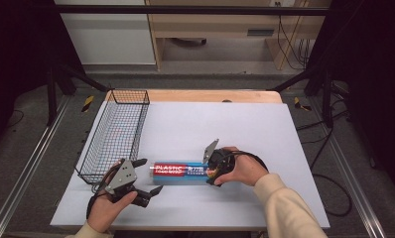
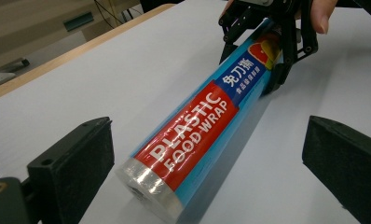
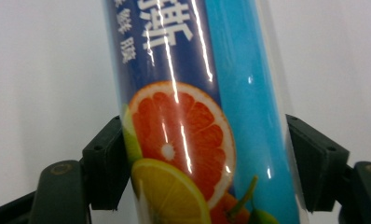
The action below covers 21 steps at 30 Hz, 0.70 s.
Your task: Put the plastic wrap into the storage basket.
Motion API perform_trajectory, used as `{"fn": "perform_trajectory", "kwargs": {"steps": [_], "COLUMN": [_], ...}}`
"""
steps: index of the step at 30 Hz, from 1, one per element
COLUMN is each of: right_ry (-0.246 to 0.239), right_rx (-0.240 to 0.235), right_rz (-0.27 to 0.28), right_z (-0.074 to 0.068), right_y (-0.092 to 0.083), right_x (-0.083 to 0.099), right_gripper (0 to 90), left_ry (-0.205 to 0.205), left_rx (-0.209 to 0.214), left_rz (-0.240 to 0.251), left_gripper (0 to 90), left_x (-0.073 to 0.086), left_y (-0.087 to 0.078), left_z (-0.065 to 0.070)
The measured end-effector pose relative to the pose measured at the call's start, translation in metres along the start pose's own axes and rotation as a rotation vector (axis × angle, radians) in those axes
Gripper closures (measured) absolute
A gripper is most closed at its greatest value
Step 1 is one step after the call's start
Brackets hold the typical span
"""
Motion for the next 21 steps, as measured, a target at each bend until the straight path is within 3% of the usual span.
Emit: {"fn": "perform_trajectory", "kwargs": {"steps": [5, 11, 15, 21], "right_ry": [-0.014, -0.062, -0.070, -0.055], "right_rx": [0.015, 0.086, 0.157, 0.252], "right_rz": [-0.007, 0.018, 0.032, 0.056], "right_z": [-0.001, -0.004, -0.002, 0.004], "right_y": [0.000, -0.004, -0.020, -0.067], "right_x": [0.000, 0.001, 0.004, 0.016], "right_gripper": [27.3, 28.5, 28.7, 28.8], "left_ry": [-0.003, 0.008, 0.072, 0.178], "left_rx": [-0.002, -0.012, -0.033, -0.043], "left_rz": [0.006, -0.001, -0.025, -0.066], "left_gripper": [2.3, 2.4, 2.5, 2.9], "left_x": [0.000, -0.001, -0.011, -0.041], "left_y": [0.000, -0.001, -0.001, 0.008], "left_z": [0.000, -0.001, 0.000, -0.003]}}
Point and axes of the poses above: each handheld gripper's, and its own axes: y roughly forward along the jaws, x roughly out of its underside, z roughly to its right, the point moved 8 cm from there along y, roughly forward along the jaws, and after that the axes turned 4 degrees about -z, right-handed, at the moved point
